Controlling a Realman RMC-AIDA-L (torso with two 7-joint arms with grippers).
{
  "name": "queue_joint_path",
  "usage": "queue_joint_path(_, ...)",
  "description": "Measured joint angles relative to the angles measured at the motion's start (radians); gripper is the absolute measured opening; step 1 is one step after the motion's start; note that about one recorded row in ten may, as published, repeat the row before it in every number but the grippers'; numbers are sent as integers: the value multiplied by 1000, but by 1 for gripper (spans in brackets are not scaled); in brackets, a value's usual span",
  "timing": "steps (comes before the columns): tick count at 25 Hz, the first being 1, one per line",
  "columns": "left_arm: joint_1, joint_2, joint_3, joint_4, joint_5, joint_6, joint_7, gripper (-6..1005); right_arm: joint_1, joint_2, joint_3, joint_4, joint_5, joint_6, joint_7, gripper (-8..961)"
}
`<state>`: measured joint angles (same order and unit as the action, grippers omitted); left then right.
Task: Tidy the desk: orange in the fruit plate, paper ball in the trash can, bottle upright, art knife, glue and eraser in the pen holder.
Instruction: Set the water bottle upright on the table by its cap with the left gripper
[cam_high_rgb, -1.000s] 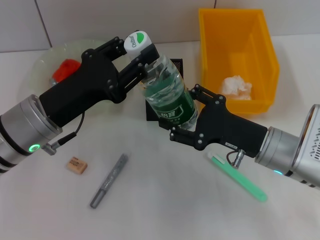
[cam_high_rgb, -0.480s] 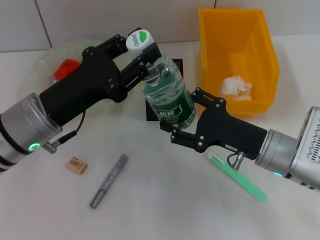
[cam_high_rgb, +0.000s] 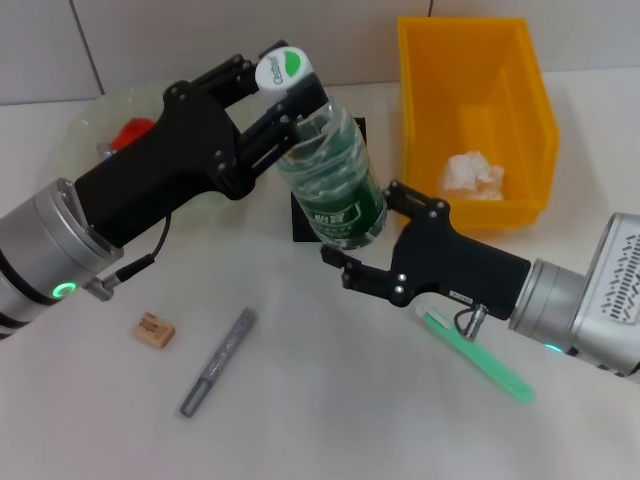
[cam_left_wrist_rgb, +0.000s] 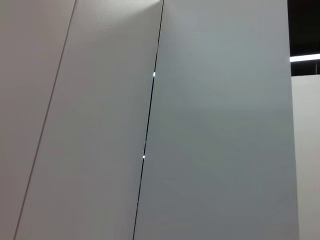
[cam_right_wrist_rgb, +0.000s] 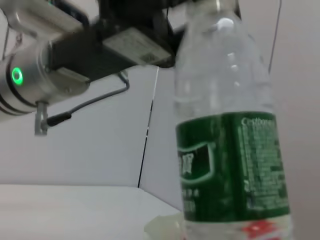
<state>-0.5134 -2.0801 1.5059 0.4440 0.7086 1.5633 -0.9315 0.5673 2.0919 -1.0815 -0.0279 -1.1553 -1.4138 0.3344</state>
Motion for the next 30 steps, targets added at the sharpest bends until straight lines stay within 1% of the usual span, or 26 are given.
queue_joint_path(30, -1, 0, -9, 23, -5, -1, 6, 467, 11, 1, -1, 4, -3, 12, 0, 767)
